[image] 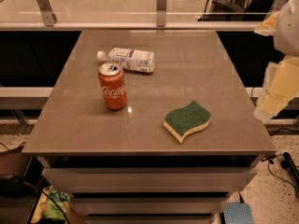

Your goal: Knock coke can over

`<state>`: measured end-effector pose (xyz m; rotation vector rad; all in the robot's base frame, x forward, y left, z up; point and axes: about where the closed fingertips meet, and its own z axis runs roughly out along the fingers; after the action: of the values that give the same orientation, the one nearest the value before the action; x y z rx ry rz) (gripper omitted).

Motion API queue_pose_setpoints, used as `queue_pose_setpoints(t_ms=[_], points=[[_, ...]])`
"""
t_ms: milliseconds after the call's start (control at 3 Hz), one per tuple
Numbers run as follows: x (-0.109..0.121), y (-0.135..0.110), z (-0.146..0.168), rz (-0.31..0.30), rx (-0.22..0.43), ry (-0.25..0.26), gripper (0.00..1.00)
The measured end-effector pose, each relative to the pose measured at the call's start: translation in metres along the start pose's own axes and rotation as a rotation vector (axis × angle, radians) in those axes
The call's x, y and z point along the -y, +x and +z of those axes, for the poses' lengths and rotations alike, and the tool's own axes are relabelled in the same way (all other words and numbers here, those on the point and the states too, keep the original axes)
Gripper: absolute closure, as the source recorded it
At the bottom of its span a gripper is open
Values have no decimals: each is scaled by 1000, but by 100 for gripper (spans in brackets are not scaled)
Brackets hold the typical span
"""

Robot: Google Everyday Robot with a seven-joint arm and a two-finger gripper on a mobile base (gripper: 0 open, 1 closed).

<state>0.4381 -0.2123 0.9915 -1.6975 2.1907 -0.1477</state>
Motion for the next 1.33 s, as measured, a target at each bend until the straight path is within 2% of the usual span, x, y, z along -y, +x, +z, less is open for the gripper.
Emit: queue_pose_setpoints(t_ms=[333,667,1000,1333], points=[[0,0,0,0,0,0,0],[0,-5,-4,-9,66,1,0],[2,-15,1,-19,197,1,0],[9,-27,15,12,374,0,0]])
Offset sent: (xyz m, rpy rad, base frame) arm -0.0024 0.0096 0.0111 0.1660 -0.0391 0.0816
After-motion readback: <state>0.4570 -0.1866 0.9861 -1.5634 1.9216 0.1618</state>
